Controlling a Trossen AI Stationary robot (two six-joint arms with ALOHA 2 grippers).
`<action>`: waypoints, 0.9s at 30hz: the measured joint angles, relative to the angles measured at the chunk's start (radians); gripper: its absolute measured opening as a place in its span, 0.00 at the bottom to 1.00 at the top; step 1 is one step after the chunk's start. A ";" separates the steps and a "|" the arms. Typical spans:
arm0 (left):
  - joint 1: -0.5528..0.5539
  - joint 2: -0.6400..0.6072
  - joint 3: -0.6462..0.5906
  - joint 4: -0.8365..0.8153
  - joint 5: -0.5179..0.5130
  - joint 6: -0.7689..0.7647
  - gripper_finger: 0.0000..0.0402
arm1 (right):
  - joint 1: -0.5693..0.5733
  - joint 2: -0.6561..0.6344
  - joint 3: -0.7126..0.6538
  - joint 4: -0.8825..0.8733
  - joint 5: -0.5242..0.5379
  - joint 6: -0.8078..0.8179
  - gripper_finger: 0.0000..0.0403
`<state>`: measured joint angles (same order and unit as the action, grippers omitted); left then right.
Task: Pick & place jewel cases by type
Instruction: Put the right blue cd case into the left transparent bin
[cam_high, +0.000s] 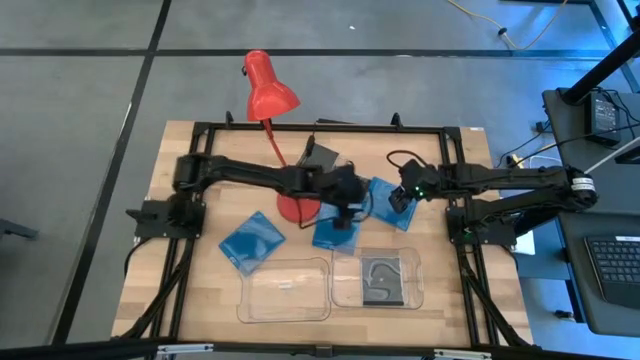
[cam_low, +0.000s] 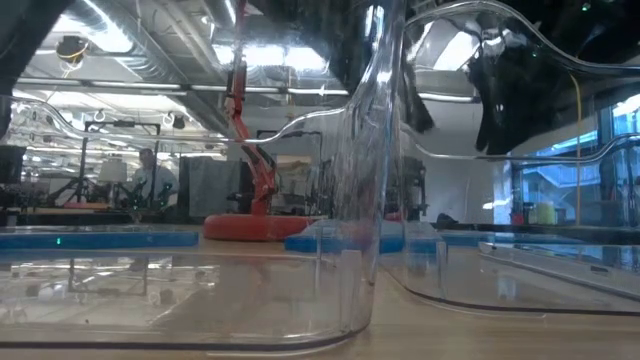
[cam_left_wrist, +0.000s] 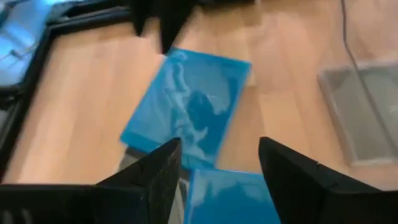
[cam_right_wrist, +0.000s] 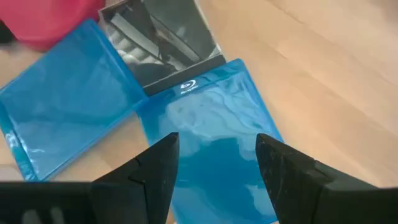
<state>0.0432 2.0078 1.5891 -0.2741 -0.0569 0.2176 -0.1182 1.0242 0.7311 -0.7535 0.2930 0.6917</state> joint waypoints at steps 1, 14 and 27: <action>-0.003 0.029 0.015 0.018 0.003 0.035 0.53 | -0.009 0.001 0.000 -0.006 0.000 -0.013 0.54; -0.011 0.311 0.224 0.003 -0.132 0.165 0.53 | -0.245 0.001 0.000 0.005 -0.143 -0.124 0.54; -0.007 0.347 0.245 -0.015 -0.137 0.189 0.53 | -0.476 0.144 0.000 0.132 -0.400 -0.280 0.54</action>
<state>0.0364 2.3550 1.8339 -0.2893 -0.1936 0.4068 -0.5944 1.1678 0.7307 -0.6210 -0.1070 0.4120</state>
